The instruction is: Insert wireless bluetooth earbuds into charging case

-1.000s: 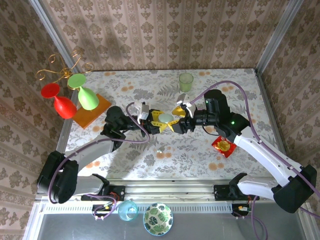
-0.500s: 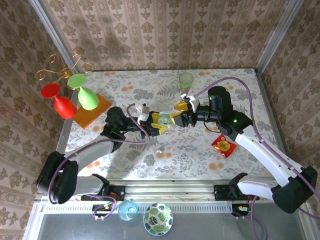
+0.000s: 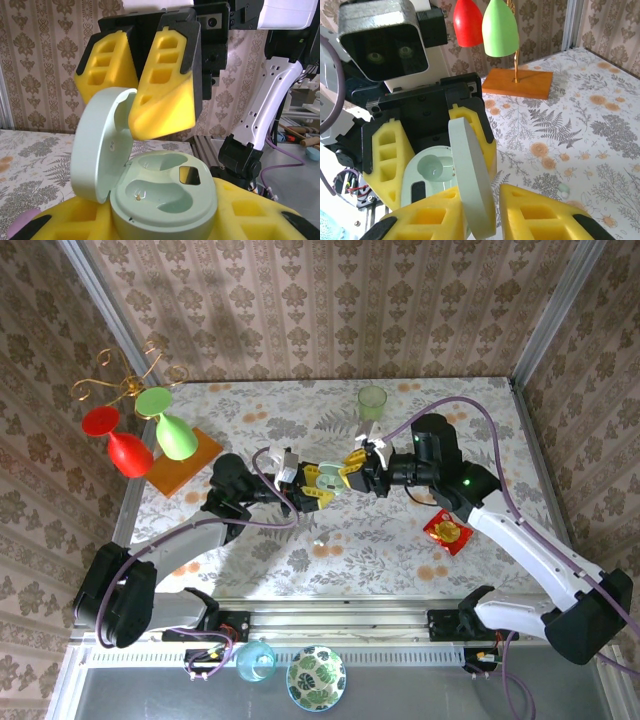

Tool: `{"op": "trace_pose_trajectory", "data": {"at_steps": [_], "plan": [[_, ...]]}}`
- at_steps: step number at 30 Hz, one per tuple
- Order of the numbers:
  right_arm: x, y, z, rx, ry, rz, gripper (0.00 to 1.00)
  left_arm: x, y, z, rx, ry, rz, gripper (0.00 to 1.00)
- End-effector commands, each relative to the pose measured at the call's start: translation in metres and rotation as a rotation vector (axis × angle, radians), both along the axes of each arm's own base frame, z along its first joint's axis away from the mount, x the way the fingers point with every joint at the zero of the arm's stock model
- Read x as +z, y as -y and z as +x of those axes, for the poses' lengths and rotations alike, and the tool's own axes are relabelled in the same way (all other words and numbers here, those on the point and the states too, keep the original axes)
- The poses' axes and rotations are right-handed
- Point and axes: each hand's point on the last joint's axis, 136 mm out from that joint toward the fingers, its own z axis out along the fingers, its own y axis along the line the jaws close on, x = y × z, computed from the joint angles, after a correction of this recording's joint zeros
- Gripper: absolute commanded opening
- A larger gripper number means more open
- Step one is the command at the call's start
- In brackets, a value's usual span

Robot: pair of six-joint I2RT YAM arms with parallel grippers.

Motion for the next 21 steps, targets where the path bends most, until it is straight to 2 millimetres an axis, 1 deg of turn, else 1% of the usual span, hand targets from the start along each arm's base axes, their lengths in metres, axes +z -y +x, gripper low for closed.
{"op": "trace_pose_trajectory", "data": {"at_steps": [1, 3, 5, 7, 10, 12, 14, 16, 18, 21], "plan": [[0.002, -0.004, 0.003, 0.017, 0.038, -0.007, 0.21, 0.014, 0.001, -0.012, -0.061, 0.064, -0.037, 0.21], [0.0, -0.005, 0.002, 0.028, 0.039, -0.014, 0.18, 0.015, 0.001, -0.012, -0.06, 0.063, -0.04, 0.21], [-0.002, -0.005, 0.003, 0.025, 0.036, -0.021, 0.08, 0.016, 0.001, -0.012, -0.061, 0.064, -0.043, 0.21], [-0.002, -0.004, 0.003, 0.022, 0.04, -0.025, 0.03, 0.016, 0.001, -0.011, -0.058, 0.065, -0.045, 0.21], [0.0, -0.003, 0.003, 0.01, 0.056, -0.026, 0.0, 0.015, 0.001, -0.01, -0.05, 0.063, -0.044, 0.22], [0.003, -0.001, 0.003, -0.002, 0.07, -0.022, 0.0, 0.014, 0.002, -0.008, -0.046, 0.059, -0.042, 0.26], [0.008, 0.0, 0.002, -0.01, 0.09, -0.014, 0.0, 0.013, 0.002, -0.005, -0.035, 0.053, -0.041, 0.36], [0.011, 0.001, 0.002, -0.019, 0.105, -0.009, 0.0, 0.011, 0.003, -0.004, -0.031, 0.051, -0.04, 0.42], [0.014, 0.0, 0.001, -0.023, 0.115, -0.007, 0.0, 0.012, 0.004, -0.003, -0.028, 0.047, -0.041, 0.43], [0.014, 0.0, 0.0, -0.022, 0.121, -0.009, 0.0, 0.012, 0.004, -0.002, -0.028, 0.048, -0.045, 0.42]]}}
